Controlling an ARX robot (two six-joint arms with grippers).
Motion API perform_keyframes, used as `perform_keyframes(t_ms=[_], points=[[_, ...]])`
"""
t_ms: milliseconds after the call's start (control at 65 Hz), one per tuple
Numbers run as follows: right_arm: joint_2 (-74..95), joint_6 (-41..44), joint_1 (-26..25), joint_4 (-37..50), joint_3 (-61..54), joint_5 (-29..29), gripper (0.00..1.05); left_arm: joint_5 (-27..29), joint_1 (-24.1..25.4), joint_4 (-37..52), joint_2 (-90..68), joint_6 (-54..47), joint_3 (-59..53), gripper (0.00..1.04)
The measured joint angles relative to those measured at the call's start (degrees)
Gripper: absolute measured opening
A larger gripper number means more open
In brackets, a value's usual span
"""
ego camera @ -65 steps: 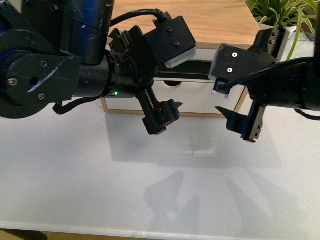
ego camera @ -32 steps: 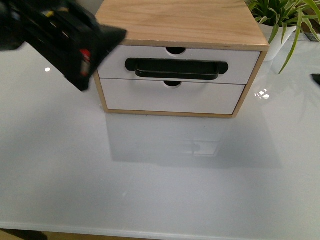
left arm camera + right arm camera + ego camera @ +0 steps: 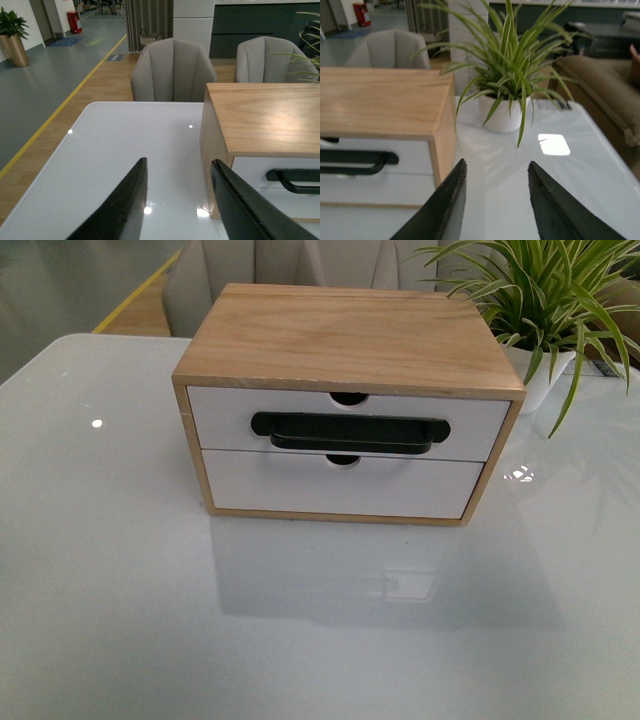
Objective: Close drawer sideways
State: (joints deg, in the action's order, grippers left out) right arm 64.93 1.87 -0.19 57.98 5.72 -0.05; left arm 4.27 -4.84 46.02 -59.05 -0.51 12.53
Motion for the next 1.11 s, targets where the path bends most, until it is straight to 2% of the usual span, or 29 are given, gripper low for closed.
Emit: perform_keyframes(t_ms=[46, 123, 185, 462, 569, 1108], points=[[-2.1, -0.5, 0.0, -1.5, -1.0, 0.0, 0.18, -0.2, 0.4, -0.5, 1.6, 0.0, -1.2, 0.27], [-6.6, -0.9, 0.0, -4.3, -2.0, 0.1, 0.02, -3.9, 3.5, -1.6, 4.9, 0.1, -3.3, 0.12], [-9.9, -1.1, 0.0, -6.7, -2.7, 0.1, 0.02, -3.9, 4.5, -2.6, 7.3, 0.5, -4.6, 0.02], [-25.2, -1.2, 0.1, -19.6, -4.6, 0.1, 0.02, -4.3, 4.6, -10.1, 19.1, 0.4, -9.1, 0.02], [-30.1, -1.2, 0.1, -24.0, -4.7, 0.1, 0.02, -4.3, 4.7, -8.8, 20.8, 0.4, -11.6, 0.02], [-48.8, -1.2, 0.1, -41.8, -4.7, 0.1, 0.02, -4.3, 4.7, -27.8, 40.9, 0.4, -11.6, 0.02]])
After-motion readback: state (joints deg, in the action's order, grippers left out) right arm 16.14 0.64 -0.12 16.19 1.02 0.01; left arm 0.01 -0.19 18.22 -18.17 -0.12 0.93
